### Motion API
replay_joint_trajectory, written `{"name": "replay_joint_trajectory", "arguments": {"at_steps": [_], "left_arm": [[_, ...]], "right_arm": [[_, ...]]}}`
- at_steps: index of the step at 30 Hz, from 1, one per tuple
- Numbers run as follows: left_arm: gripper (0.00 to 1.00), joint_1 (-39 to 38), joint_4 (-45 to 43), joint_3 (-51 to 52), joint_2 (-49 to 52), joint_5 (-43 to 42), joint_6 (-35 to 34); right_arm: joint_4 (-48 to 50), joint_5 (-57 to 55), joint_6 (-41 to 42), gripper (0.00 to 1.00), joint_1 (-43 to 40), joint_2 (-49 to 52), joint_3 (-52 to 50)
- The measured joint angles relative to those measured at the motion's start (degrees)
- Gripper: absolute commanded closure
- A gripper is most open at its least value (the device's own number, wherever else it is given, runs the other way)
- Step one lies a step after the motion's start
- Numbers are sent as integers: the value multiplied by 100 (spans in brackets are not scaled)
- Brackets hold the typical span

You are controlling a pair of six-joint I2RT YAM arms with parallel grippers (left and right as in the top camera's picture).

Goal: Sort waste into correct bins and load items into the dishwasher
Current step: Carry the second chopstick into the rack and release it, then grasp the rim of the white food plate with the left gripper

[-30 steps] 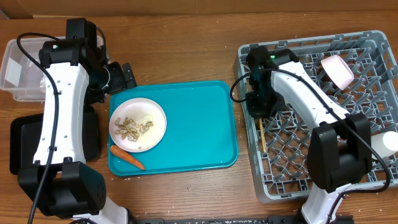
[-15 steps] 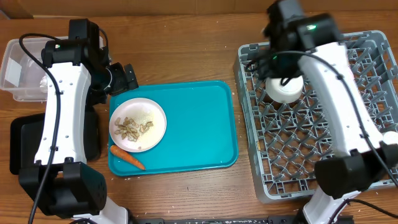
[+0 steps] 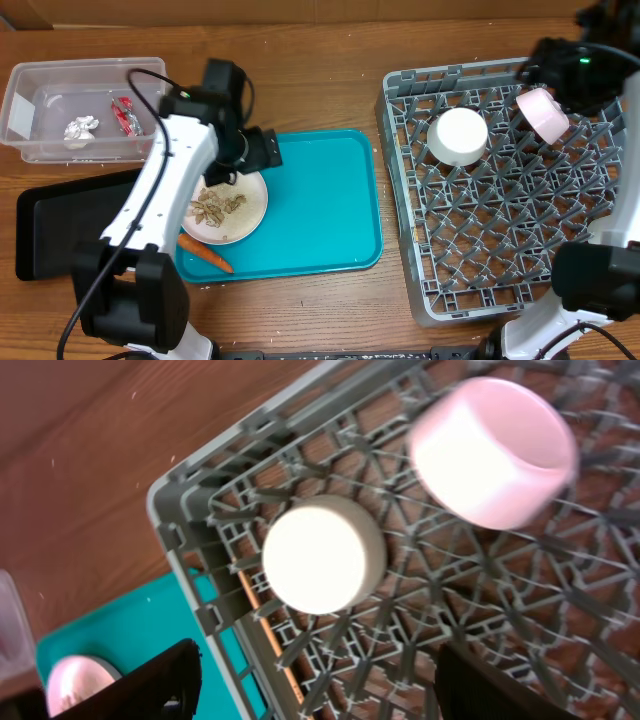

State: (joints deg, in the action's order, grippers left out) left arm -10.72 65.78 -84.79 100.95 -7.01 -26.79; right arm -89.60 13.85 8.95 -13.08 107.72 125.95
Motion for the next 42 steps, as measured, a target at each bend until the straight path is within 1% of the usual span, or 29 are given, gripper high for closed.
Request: {"name": "replay_joint_trajectory", "arguments": {"at_steps": [4, 10, 14, 29, 34, 37, 42], "left_arm": [[12, -210, -627, 525, 0, 87, -205], [20, -295, -1504, 946, 0, 380, -321], [20, -396, -1878, 1132, 0, 492, -334], [19, -769, -2004, 1244, 70, 643, -494], [18, -769, -2011, 1244, 424, 643, -509], [15, -769, -2033, 1244, 645, 640, -509], [14, -807, -2216, 1246, 874, 640, -511]], "right_arm": [[-81, 199, -2, 23, -382, 0, 0], [-146, 332, -50, 23, -382, 0, 0], [-151, 374, -90, 24, -374, 0, 0], [-192, 378, -131, 24, -374, 0, 0], [-195, 382, -149, 24, -374, 0, 0], [-195, 380, -151, 24, -374, 0, 0], [-195, 385, -151, 24, -374, 0, 0]]}}
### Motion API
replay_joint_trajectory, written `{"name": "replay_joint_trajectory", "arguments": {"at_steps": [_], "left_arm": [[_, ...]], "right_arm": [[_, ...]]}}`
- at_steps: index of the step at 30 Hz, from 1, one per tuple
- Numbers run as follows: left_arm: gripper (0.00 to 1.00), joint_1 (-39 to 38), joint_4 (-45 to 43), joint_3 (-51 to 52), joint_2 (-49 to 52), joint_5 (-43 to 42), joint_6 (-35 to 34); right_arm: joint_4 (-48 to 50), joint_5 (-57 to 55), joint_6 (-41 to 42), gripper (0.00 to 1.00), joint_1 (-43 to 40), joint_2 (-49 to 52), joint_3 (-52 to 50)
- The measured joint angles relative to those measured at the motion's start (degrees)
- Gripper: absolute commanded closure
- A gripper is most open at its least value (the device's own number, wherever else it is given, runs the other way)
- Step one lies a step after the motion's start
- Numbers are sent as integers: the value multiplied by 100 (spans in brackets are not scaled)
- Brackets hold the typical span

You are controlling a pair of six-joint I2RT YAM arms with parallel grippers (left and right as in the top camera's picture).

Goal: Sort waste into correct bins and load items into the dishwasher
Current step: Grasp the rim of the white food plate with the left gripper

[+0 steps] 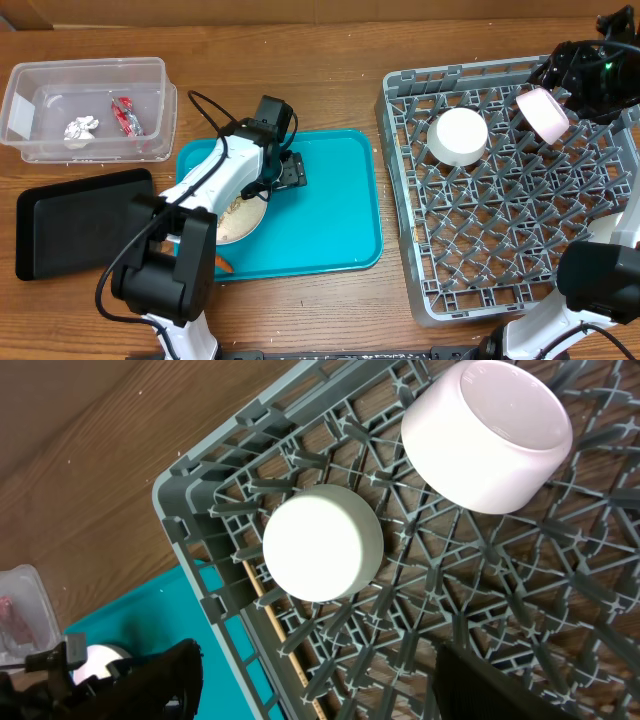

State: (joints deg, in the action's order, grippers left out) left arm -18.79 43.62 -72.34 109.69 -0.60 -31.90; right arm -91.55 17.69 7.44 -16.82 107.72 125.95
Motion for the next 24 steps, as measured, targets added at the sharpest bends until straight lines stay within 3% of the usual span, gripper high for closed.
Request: {"name": "replay_joint_trajectory", "arguments": {"at_steps": [7, 9, 16, 24], "left_arm": [[19, -74, -125, -2, 164, 68, 0], [27, -76, -96, -15, 188, 103, -2], [70, -74, 264, -79, 273, 437, -28], [96, -76, 337, -79, 284, 734, 96]], "right_arm": [[-20, 9, 2, 24, -2, 0, 0], [-31, 4, 0, 25, -2, 0, 0], [-61, 4, 2, 25, -2, 0, 0], [-61, 9, 0, 25, -2, 0, 0]]}}
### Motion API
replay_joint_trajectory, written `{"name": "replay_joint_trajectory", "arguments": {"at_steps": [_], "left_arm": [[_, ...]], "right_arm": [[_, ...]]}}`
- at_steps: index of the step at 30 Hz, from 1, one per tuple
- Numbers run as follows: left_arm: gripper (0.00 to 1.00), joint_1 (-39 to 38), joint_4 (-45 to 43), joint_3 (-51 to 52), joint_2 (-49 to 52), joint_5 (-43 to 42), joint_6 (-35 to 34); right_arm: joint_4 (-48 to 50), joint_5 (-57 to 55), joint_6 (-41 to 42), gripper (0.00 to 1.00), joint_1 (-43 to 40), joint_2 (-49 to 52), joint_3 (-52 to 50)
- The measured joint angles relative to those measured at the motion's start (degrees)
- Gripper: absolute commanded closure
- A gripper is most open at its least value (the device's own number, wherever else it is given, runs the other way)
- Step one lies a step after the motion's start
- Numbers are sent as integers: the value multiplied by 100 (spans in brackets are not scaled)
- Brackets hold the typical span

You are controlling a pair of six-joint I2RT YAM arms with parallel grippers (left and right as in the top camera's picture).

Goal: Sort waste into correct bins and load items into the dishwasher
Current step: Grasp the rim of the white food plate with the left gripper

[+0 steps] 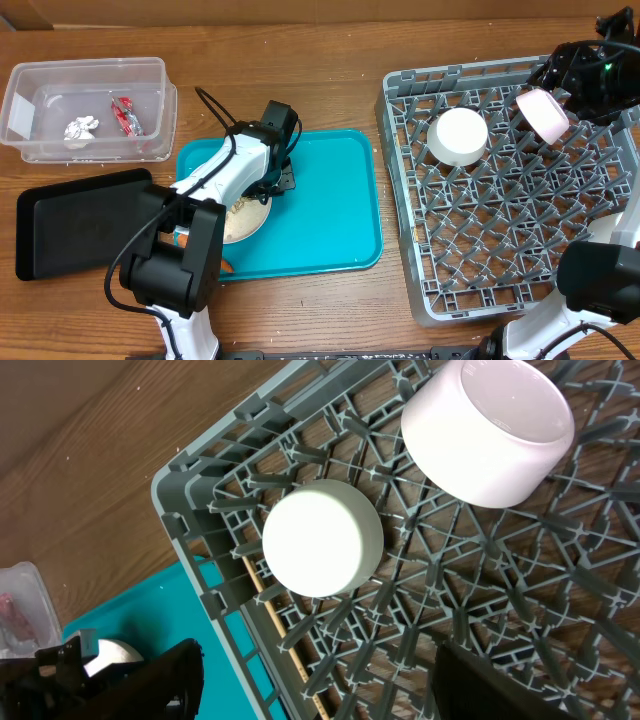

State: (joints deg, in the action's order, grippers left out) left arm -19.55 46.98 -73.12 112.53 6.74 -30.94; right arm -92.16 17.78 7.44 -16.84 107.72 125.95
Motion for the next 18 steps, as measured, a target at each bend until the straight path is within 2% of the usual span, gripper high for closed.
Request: {"name": "replay_joint_trajectory", "arguments": {"at_steps": [9, 18], "left_arm": [[96, -61, 225, -181, 48, 153, -2], [96, -61, 1215, -767, 225, 142, 2]], "right_arm": [[-2, -4, 0, 25, 0, 0, 0], [-7, 0, 0, 25, 0, 0, 0]]}}
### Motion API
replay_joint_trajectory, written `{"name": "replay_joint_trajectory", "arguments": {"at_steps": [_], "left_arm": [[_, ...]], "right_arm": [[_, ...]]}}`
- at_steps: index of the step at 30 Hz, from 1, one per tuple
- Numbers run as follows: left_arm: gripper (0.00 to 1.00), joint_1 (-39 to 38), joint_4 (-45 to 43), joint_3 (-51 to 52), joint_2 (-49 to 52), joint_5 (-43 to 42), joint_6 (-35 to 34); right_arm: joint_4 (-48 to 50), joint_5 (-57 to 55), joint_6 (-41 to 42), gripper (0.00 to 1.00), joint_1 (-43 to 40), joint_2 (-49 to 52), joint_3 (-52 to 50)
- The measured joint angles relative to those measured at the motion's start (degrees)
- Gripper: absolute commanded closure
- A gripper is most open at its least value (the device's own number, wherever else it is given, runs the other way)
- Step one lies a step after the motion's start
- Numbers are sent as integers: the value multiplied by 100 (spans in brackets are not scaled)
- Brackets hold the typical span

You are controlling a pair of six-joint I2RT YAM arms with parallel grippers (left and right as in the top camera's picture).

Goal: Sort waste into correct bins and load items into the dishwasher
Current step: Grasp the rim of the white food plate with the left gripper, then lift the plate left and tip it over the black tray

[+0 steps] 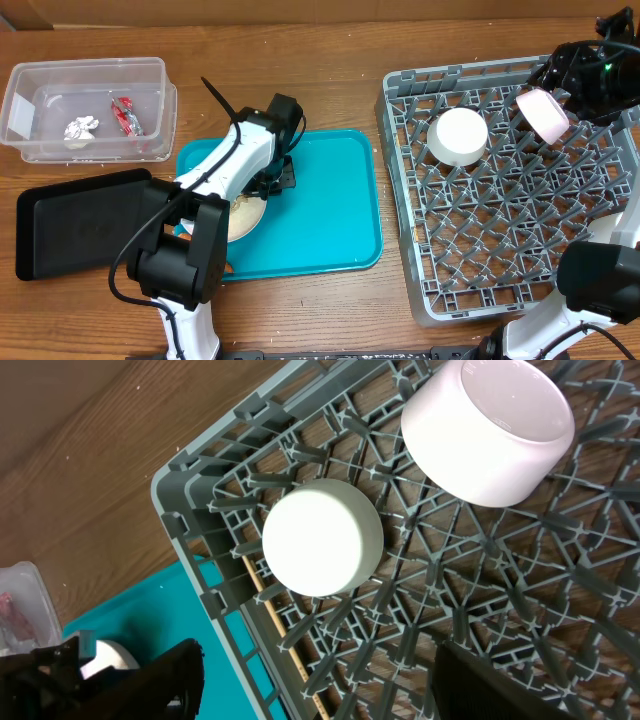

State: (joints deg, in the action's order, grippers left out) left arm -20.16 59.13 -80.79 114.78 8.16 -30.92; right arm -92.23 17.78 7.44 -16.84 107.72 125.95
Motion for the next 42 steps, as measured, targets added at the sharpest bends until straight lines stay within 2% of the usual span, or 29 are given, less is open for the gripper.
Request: {"name": "replay_joint_trajectory", "arguments": {"at_steps": [10, 25, 32, 42], "left_arm": [[96, 0, 1211, -848, 4, 28, -4], [96, 262, 2328, -1744, 11, 111, -17], [96, 1137, 2435, -1744, -267, -20, 155], [96, 2583, 2271, -1773, -776, -584, 1082]], "right_arm": [[-22, -2, 0, 25, 2, 0, 0], [-87, -2, 0, 25, 0, 0, 0], [-136, -46, 0, 25, 2, 0, 0], [-149, -68, 2, 25, 0, 0, 0]]}}
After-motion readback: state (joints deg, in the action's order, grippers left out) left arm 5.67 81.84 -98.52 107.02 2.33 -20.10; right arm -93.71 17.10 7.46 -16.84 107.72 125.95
